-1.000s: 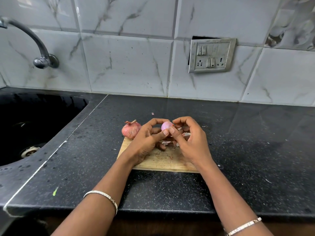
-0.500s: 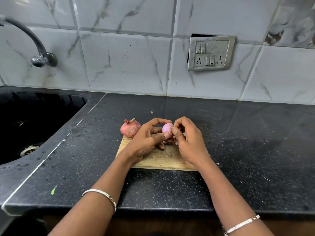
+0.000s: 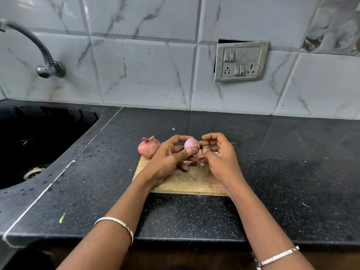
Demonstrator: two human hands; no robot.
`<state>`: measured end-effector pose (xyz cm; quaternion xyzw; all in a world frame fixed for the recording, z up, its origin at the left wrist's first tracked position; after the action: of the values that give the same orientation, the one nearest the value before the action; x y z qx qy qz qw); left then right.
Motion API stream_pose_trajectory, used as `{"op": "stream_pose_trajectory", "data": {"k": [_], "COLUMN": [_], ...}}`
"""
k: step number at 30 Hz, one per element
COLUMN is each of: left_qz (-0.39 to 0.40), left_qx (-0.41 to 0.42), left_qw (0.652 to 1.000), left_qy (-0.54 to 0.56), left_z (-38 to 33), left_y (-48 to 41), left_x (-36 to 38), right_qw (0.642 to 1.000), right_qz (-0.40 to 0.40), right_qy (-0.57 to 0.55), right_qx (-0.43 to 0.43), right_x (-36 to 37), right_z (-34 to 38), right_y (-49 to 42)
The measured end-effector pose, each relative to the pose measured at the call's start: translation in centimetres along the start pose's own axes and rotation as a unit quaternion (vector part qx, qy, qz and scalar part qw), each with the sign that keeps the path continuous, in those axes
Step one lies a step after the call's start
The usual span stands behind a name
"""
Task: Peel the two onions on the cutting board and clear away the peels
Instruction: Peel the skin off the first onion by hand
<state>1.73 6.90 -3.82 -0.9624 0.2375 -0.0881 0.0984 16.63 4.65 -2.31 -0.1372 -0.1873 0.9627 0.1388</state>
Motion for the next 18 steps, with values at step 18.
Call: {"op": "stream_pose_trajectory", "data": {"k": [18], "left_qz": [-0.01], "left_qx": [-0.007], "left_qw": [0.999], "left_qy": [-0.029], "left_z": [0.4], "left_y": [-0.2], "left_x": [-0.1], "right_qw": [0.972], "right_qz": [-0.038], "right_qy": [0.159], "right_qx": [-0.168], "right_x": [-0.4], "right_z": [3.1], "right_y": [0.8]}}
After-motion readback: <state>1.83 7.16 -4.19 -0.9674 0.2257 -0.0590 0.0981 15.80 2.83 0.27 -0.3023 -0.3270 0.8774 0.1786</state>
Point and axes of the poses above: each hand's wrist, its own y-axis away from the middle knuckle, its own x-axis out of the palm, z = x × y, the point moved 9 cm from there along -y, towards the middle knuckle, and after that the axes turned 1 degree about -x, right-handed, at the moved point
